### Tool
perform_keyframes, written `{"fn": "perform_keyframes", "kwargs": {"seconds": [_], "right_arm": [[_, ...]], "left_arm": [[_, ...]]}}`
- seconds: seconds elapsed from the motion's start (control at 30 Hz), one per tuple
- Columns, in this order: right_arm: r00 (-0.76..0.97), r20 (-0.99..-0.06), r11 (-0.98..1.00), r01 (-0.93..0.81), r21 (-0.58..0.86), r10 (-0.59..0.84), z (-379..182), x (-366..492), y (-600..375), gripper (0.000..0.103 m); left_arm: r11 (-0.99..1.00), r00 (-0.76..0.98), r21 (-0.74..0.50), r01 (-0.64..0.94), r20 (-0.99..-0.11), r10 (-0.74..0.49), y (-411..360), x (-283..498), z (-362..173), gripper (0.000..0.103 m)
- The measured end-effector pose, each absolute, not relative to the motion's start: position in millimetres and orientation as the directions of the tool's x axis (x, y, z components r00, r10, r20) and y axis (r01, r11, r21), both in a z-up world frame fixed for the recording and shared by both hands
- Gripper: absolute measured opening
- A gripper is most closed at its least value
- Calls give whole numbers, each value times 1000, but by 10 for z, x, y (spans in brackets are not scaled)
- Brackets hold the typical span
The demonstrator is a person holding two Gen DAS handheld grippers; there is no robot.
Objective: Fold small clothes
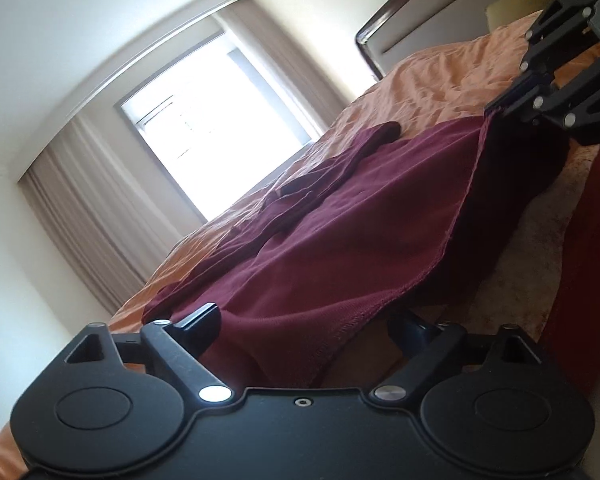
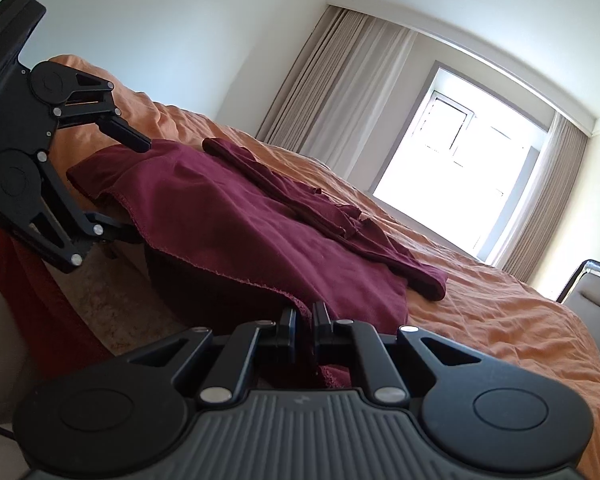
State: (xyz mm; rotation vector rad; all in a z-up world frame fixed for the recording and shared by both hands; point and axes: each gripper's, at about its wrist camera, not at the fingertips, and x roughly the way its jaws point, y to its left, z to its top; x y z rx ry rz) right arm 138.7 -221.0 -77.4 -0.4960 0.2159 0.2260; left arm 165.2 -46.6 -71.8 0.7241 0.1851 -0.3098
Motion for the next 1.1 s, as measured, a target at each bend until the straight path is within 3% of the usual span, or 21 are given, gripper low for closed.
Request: {"fn": "perform_keyframes", "kwargs": {"seconds": [0.17, 0.37, 0.5, 0.57, 0.67, 0.73, 0.83, 0.93, 1.1], "right_arm": [[951, -258, 862, -269, -429, 168, -735, 1436, -2231, 9], [953, -250, 867, -264, -422, 169, -674, 1439, -2247, 9], [951, -258, 866, -270, -422, 171, -689, 1429, -2250, 10], [947, -268, 865, -278, -418, 175, -731, 1420, -2243, 10], [939, -296, 862, -290, -416, 174, -813, 1424, -2220, 21], [932, -316, 856, -306, -417, 180, -861, 1421, -2202, 40], [923, -331, 839, -332, -431, 195, -918, 1399, -2157, 56], [926, -318, 829, -337, -447, 205, -947, 1381, -2094, 70], [945, -256, 811, -308, -497, 202, -1003, 1409, -1877, 80]], "left_arm": [[640, 919, 660, 394, -286, -271, -402, 1552, -737, 85], [587, 929, 721, 369, -297, -219, -473, 1618, -961, 86], [555, 946, 766, 324, -258, -196, -523, 1659, -1019, 84], [555, 941, 760, 338, -262, -214, -505, 1639, -964, 75], [569, 932, 739, 362, -272, -241, -443, 1611, -885, 57], [602, 932, 712, 363, -265, -249, -369, 1597, -806, 41], [649, 926, 661, 377, -272, -261, -296, 1639, -659, 22], [693, 908, 589, 416, -306, -286, -243, 1688, -507, 15], [749, 870, 462, 475, -374, -322, -157, 1817, -203, 13]]}}
